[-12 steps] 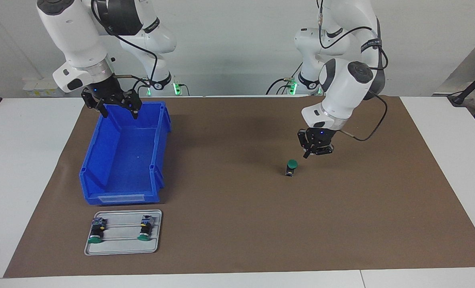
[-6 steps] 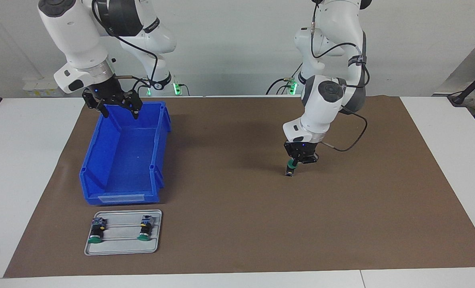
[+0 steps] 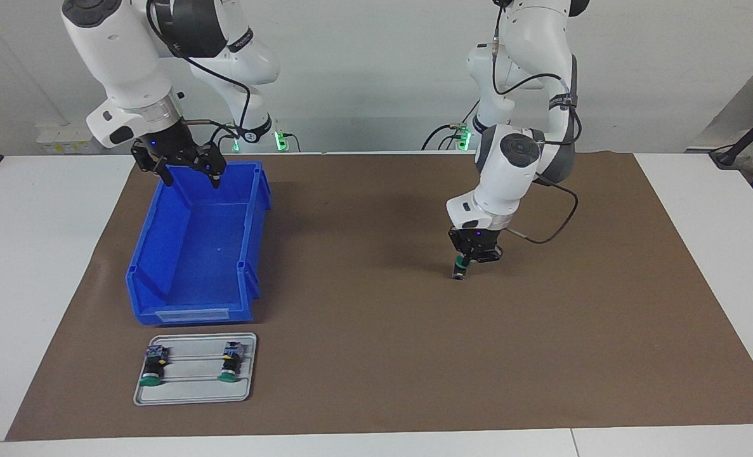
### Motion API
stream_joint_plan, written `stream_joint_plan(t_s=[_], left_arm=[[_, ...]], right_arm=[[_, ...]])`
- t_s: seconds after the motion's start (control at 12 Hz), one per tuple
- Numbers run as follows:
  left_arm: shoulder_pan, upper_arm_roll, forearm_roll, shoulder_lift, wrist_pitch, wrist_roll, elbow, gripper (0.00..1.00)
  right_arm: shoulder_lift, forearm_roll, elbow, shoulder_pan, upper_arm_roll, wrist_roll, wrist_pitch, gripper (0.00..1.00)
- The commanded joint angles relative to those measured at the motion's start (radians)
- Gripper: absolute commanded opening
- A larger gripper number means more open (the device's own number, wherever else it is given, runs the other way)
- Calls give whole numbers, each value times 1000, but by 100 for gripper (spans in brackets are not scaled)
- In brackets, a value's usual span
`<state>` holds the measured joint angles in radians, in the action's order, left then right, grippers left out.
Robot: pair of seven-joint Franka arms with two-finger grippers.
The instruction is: Place and press button with both arms
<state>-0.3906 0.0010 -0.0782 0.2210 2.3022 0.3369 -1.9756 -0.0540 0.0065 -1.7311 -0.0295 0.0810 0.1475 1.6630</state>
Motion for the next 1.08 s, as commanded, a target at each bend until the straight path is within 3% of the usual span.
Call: stream_joint_plan(t_s=[0.0,0.25,0.33,0.42,1.0], left_arm=[[-17,14,20,-37,-16,-27,-10,0],[1,24,18,-98,-127,-45,24,0],[28,24,18,-115,-145,-58,26,21],[59,24,20,-132,-196,-52,24,97],[301,33,21,-264,-362,-64,49,100]], right_arm=[[-27,16,-31,-6,6,6,7,99],[-27,16,-31,-6,6,6,7,99],[-27,16,-31,-6,6,6,7,99],[-27,16,-31,-4,6,6,7,99],[-29,16,-31,-4,6,7,7,99]])
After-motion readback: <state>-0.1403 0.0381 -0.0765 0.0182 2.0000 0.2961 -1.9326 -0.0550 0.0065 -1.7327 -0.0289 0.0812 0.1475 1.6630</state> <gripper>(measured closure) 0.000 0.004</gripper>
